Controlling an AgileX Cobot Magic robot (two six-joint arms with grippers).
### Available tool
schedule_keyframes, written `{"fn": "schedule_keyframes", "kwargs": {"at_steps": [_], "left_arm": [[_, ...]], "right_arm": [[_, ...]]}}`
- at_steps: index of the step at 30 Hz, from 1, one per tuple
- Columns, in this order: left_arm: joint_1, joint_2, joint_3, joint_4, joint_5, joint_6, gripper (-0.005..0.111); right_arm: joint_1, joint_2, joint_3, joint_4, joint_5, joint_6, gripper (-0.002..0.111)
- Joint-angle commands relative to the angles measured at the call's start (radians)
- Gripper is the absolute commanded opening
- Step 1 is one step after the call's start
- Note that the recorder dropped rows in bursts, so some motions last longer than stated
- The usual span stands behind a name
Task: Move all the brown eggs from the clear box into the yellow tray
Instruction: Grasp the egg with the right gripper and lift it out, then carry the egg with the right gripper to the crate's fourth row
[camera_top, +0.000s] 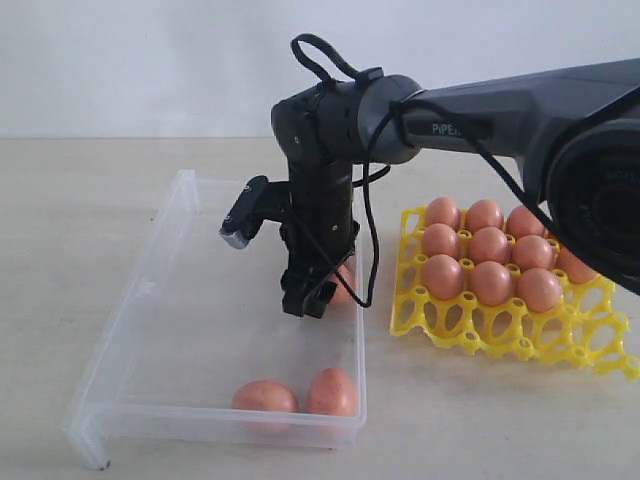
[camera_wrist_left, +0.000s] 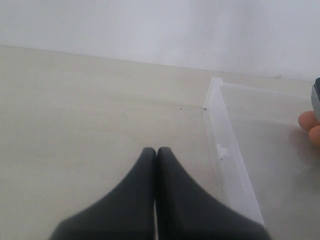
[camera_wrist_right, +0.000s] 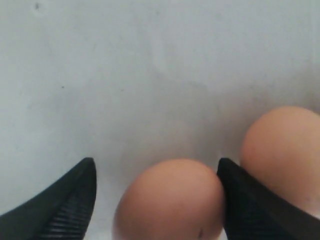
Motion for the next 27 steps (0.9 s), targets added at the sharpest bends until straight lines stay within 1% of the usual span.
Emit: {"fn": "schedule_keyframes", "kwargs": {"at_steps": [1,2,3,4,5,6,7,8,11,14,16,18,19,20,21,22,23,25,27], "left_arm": [[-0.003,0.001,-0.002,-0.002,-0.007,0.000,-0.004],[-0.003,0.001,-0.002,-0.002,-0.007,0.000,-0.004],[-0.003,0.001,-0.002,-0.002,-0.007,0.000,-0.004],[-0.003,0.001,-0.002,-0.002,-0.007,0.000,-0.004],[-0.003,0.001,-0.002,-0.002,-0.007,0.000,-0.004],[-0.003,0.001,-0.002,-0.002,-0.007,0.000,-0.004],[-0.003,0.001,-0.002,-0.002,-0.007,0.000,-0.004],[-0.003,0.001,-0.002,-0.002,-0.007,0.000,-0.004],[-0.003,0.001,-0.002,-0.002,-0.007,0.000,-0.004],[-0.003,0.001,-0.002,-0.002,-0.007,0.000,-0.004],[-0.003,0.001,-0.002,-0.002,-0.007,0.000,-0.004],[-0.003,0.001,-0.002,-0.002,-0.007,0.000,-0.004],[-0.003,0.001,-0.002,-0.002,-0.007,0.000,-0.004],[-0.003,0.001,-0.002,-0.002,-0.007,0.000,-0.004],[-0.003,0.001,-0.002,-0.002,-0.007,0.000,-0.004],[-0.003,0.001,-0.002,-0.002,-0.007,0.000,-0.004],[-0.003,0.001,-0.002,-0.002,-0.007,0.000,-0.004],[-0.003,0.001,-0.002,-0.002,-0.007,0.000,-0.004],[-0.003,0.001,-0.002,-0.002,-0.007,0.000,-0.004]], "right_arm": [[-0.006,-0.002,0.000,-0.034,-0.007,0.174,0.064],[-0.006,-0.002,0.000,-0.038,-0.005,0.224,0.061],[-0.006,-0.002,0.000,-0.044,-0.003,0.273,0.056],[-0.006,-0.002,0.000,-0.047,-0.002,0.313,0.047],[-0.006,-0.002,0.000,-0.047,-0.001,0.341,0.037],[-0.006,-0.002,0.000,-0.047,0.001,0.349,0.014],[-0.006,-0.002,0.000,-0.047,0.001,0.342,0.004],[-0.006,-0.002,-0.002,-0.047,-0.004,0.342,0.000],[-0.006,-0.004,-0.006,-0.047,-0.006,0.342,0.000],[-0.006,-0.019,-0.063,-0.011,0.007,0.356,0.000],[-0.006,-0.064,-0.099,-0.010,-0.045,0.439,0.000],[-0.006,-0.136,-0.112,-0.002,-0.146,0.611,0.000],[-0.006,-0.186,-0.106,0.017,-0.210,0.735,0.000],[-0.001,-0.212,-0.092,0.017,-0.253,0.785,0.000],[0.018,-0.263,-0.047,-0.003,-0.360,0.868,0.000],[0.028,-0.284,-0.017,-0.033,-0.429,0.911,0.000],[0.042,-0.311,0.031,-0.094,-0.494,0.992,0.000],[0.065,-0.361,0.148,-0.260,-0.596,1.232,0.000],[0.084,-0.422,0.283,-0.559,-0.694,1.563,0.000]]}}
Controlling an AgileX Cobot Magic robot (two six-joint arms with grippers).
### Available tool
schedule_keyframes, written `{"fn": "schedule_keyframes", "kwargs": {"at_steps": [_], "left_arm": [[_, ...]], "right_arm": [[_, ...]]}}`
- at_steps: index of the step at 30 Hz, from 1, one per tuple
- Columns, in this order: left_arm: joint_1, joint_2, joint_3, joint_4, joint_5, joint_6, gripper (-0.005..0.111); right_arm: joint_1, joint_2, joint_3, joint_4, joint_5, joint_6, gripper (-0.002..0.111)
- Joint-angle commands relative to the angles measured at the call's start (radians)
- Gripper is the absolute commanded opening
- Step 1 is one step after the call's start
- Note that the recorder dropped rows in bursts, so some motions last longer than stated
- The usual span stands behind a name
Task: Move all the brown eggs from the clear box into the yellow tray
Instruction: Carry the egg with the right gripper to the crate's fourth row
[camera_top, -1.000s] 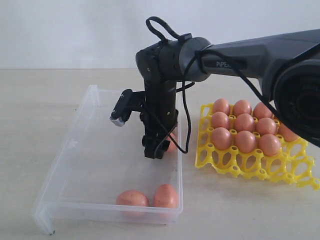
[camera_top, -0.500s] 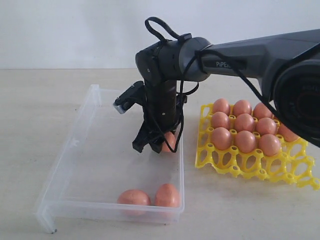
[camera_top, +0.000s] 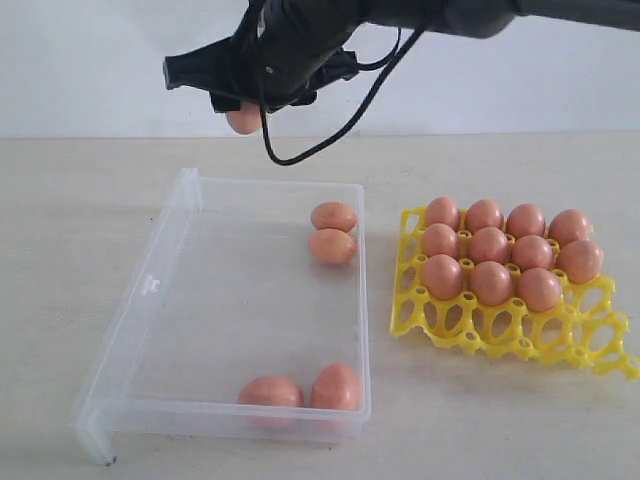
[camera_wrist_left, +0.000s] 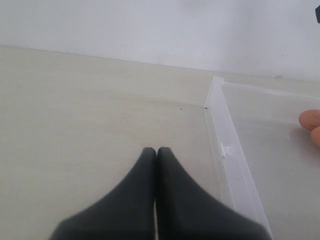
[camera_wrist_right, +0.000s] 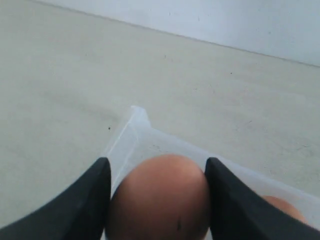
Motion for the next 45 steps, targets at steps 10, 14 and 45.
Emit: {"fn": "schedule_keyframes", "kwargs": {"at_steps": [10,14,45], "left_arm": [[-0.003,0.001,-0.002,-0.002,-0.007,0.000,-0.004],[-0.003,0.001,-0.002,-0.002,-0.007,0.000,-0.004],[-0.003,0.001,-0.002,-0.002,-0.007,0.000,-0.004]], "right_arm": [[-0.009,-0.295,0.649,-1.350,0.302,1.599,0.000],[-0.121,-0.356,0.726,-1.534,0.111,1.599,0.000],[-1.078,-0.303,0.734,-0.750,-1.749,1.278,0.000]]}}
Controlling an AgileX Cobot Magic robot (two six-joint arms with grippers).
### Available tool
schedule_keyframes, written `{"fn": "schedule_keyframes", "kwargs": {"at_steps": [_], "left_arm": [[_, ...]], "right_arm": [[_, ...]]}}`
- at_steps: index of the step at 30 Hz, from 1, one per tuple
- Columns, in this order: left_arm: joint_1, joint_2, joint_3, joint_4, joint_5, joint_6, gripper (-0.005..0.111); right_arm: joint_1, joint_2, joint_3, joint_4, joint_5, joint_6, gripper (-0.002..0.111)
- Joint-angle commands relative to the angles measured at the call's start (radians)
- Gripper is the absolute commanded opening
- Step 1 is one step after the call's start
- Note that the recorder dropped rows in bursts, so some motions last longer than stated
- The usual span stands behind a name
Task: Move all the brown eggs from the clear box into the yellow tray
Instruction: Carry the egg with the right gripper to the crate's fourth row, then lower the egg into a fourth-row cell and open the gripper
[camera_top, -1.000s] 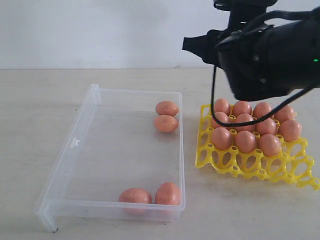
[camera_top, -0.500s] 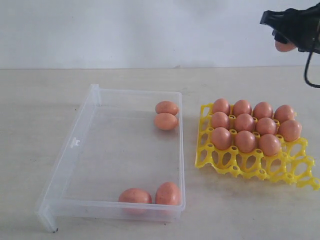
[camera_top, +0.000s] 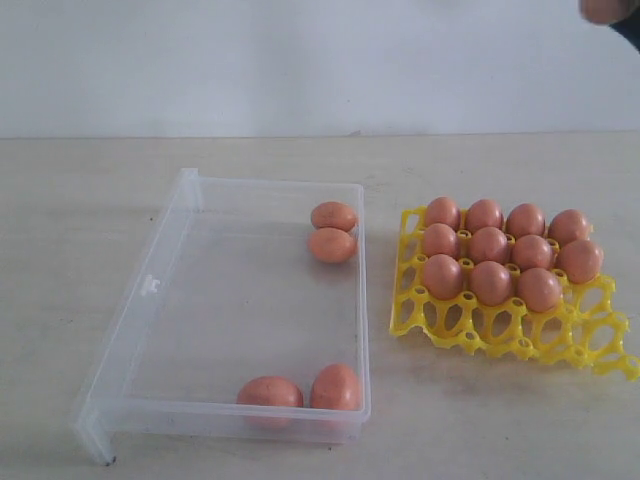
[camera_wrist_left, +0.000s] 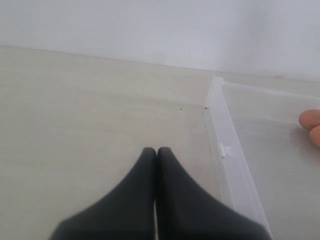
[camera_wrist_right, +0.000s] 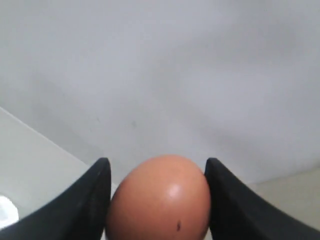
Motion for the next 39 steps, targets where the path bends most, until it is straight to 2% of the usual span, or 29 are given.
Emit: {"fn": "schedule_keyframes", "kwargs": {"at_steps": [1,3,6,9,12,15,22,27,31,36,39], "left_arm": [[-0.003,0.001,-0.002,-0.002,-0.007,0.000,-0.004],[-0.003,0.001,-0.002,-0.002,-0.007,0.000,-0.004],[-0.003,0.001,-0.002,-0.002,-0.007,0.000,-0.004],[-0.003,0.001,-0.002,-0.002,-0.007,0.000,-0.004],[-0.003,0.001,-0.002,-0.002,-0.007,0.000,-0.004],[-0.003,0.001,-0.002,-0.002,-0.007,0.000,-0.004],[-0.003,0.001,-0.002,-0.002,-0.007,0.000,-0.004],[-0.003,0.001,-0.002,-0.002,-0.007,0.000,-0.004],[-0.003,0.001,-0.002,-0.002,-0.007,0.000,-0.004],[-0.003,0.001,-0.002,-0.002,-0.007,0.000,-0.004],[-0.003,0.001,-0.002,-0.002,-0.007,0.000,-0.004]], "right_arm": [[-0.019,0.022,-0.003,0.254,-0.027,-0.117,0.000],[-0.058,0.032,-0.003,0.277,-0.027,-0.168,0.000],[-0.144,0.032,0.007,0.067,-0.027,-0.192,0.000],[-0.212,0.028,0.198,-0.065,-0.027,-0.310,0.000],[-0.217,0.028,0.372,-0.408,-0.027,-0.513,0.000],[-0.217,0.028,0.415,-0.319,0.011,-0.589,0.000],[-0.217,0.032,0.415,-0.393,0.218,-0.592,0.000],[-0.217,0.032,0.415,-0.366,0.238,-0.647,0.000],[-0.150,0.032,0.415,-0.344,0.280,-0.758,0.000],[-0.023,0.032,0.415,-0.300,0.467,-0.856,0.000],[0.011,0.032,0.415,-0.266,0.517,-0.885,0.000]]}}
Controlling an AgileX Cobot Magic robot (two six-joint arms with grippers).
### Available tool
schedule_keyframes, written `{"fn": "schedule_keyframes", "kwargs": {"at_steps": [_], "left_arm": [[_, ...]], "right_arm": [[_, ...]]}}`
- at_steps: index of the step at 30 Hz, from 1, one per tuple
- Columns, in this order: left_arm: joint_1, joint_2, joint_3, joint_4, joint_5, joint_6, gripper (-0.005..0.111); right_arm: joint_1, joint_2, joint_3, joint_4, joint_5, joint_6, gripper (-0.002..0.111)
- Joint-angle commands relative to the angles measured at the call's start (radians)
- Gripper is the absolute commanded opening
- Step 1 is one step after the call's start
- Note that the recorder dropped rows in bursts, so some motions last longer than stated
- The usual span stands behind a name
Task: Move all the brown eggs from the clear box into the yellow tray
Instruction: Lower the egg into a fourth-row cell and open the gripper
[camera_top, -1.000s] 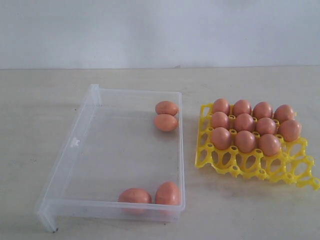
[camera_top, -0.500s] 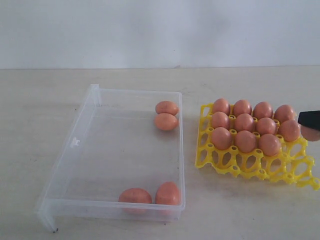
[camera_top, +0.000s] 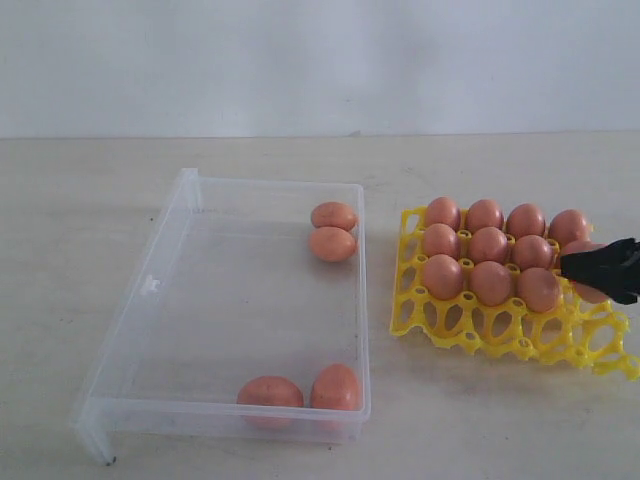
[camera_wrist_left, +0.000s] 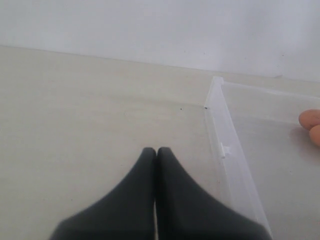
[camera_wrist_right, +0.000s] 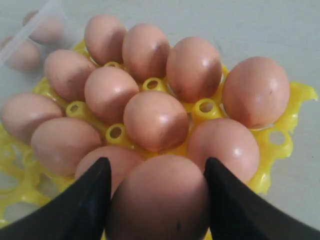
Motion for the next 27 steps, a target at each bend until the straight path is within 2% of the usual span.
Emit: {"fn": "schedule_keyframes", "kwargs": {"at_steps": [1,15,23,27], "left_arm": [[-0.003,0.001,-0.002,-0.002,-0.007,0.000,-0.004],[-0.003,0.001,-0.002,-0.002,-0.007,0.000,-0.004],[-0.003,0.001,-0.002,-0.002,-0.007,0.000,-0.004],[-0.003,0.001,-0.002,-0.002,-0.007,0.000,-0.004]], "right_arm": [[0.041,-0.002,0.001,0.058,0.085,-0.059,0.000],[0.041,-0.002,0.001,0.118,0.100,-0.082,0.003],[0.041,-0.002,0.001,0.118,0.098,-0.080,0.051],[0.041,-0.002,0.001,0.118,0.098,-0.080,0.056]]}}
